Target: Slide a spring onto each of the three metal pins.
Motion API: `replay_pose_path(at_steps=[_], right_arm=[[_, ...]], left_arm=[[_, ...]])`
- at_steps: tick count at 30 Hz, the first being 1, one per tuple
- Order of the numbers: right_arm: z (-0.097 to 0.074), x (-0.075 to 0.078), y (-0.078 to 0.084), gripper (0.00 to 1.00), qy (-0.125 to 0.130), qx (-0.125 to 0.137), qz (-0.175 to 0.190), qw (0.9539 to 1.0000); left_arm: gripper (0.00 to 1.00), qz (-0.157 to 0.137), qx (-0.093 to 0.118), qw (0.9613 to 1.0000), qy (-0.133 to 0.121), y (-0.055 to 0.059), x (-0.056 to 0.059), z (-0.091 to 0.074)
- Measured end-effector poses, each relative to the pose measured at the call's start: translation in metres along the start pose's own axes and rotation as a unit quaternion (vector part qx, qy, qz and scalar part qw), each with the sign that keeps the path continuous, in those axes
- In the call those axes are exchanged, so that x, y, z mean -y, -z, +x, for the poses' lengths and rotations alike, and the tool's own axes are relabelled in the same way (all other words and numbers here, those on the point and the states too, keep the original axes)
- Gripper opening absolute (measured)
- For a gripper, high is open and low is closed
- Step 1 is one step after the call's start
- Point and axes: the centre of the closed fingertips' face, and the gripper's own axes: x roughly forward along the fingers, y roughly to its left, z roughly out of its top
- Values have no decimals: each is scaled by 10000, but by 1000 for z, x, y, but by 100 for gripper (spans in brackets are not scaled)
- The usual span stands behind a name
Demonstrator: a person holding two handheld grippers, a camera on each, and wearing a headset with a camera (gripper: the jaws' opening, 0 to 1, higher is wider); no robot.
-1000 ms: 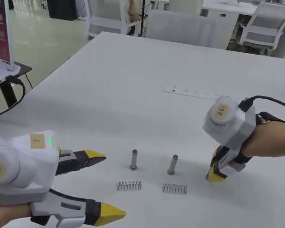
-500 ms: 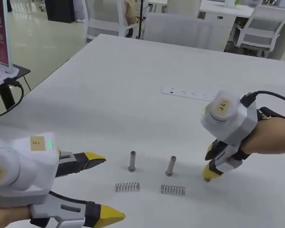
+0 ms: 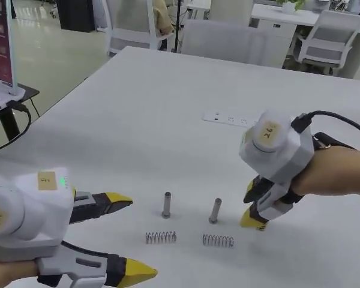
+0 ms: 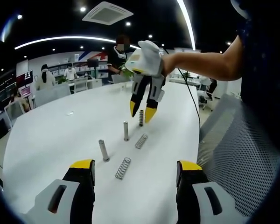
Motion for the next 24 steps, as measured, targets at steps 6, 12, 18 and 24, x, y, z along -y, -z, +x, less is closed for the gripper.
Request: replay_pose_path(at_steps=[6, 12, 18, 24], right_arm=[[4, -12, -4, 26, -94, -49, -145, 9998], [14, -24, -8, 24, -214, -101, -275, 9993], [25, -29, -7, 22, -316, -195, -329, 9988], [35, -31, -3, 19, -380, -291, -370, 9982]], left_arm=[[67, 25, 4, 10000, -4, -1, 1, -1], [67, 40, 18, 10000, -11, -3, 2, -2], [67, 28, 17, 10000, -26, -2, 2, -3], [66, 5, 12, 10000, -36, 0, 1, -2]])
